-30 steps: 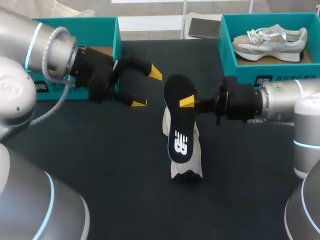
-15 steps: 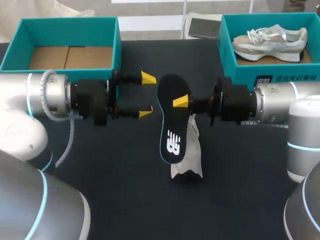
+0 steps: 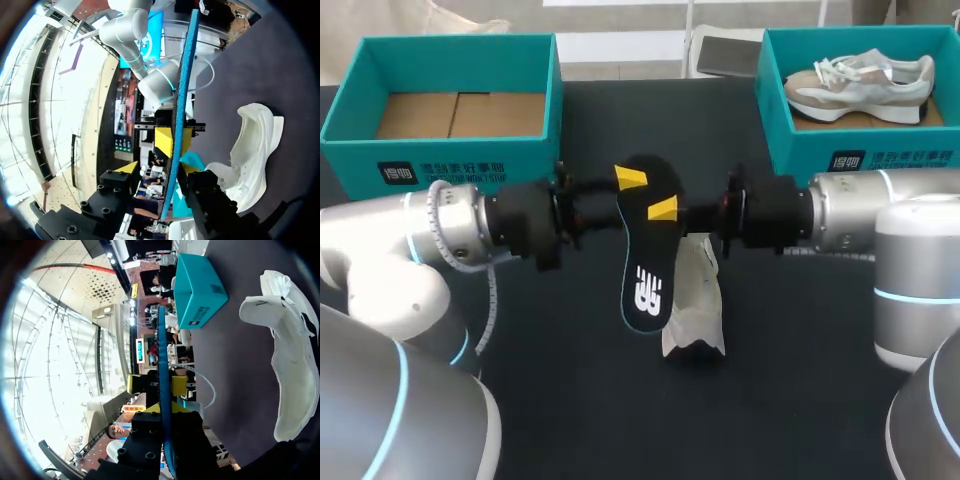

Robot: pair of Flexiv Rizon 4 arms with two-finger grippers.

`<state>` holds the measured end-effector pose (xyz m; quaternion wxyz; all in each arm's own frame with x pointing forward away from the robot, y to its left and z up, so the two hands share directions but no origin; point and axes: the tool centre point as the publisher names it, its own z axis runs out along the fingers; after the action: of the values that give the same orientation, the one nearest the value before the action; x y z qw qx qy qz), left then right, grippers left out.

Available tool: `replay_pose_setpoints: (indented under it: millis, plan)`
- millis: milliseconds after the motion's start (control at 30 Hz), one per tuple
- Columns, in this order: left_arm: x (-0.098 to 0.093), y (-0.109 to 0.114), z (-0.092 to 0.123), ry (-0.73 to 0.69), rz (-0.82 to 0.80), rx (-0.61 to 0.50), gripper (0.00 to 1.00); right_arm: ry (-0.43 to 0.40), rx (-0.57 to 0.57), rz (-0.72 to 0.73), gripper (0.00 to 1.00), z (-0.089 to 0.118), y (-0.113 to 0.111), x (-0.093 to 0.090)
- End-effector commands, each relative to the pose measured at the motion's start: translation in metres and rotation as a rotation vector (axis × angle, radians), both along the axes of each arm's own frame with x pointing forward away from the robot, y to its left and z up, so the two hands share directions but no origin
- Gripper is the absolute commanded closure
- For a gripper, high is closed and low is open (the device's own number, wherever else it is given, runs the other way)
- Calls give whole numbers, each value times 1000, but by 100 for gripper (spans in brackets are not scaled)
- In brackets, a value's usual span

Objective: Take the shoe out of the shoebox, open the shoe tongue, remove and reinsert the insole, then place the shoe into the shoebox

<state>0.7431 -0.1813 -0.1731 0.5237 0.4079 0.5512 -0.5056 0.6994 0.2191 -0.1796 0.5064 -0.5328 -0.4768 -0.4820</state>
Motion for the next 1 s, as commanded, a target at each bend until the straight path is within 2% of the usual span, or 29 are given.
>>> replay_pose_setpoints:
  millis: [33,400,467,500,733,767,800,1000]
  plan:
    - [3,-10,-6,-3,2,-16,64,-3,-5,-6,100,0,3,-1]
    - [0,-14,-10,6,2,-12,81,-7,-4,8,100,-2,1,2]
    - [0,-15,-10,6,2,-13,91,-8,-3,9,100,-2,0,2]
    - [0,-15,-11,6,2,-12,100,-8,-2,8,100,-2,0,1]
    - [-1,-15,-14,22,-9,-1,100,-19,-6,4,100,-3,-3,-2]
    - [-1,-13,-14,34,-13,1,100,-34,-14,0,48,-3,-6,-4]
    - [-1,-11,-14,40,-14,6,100,-51,-18,-3,0,-2,-8,-5]
    - [-1,10,-10,79,-10,47,100,-63,-65,-28,0,3,-29,-17]
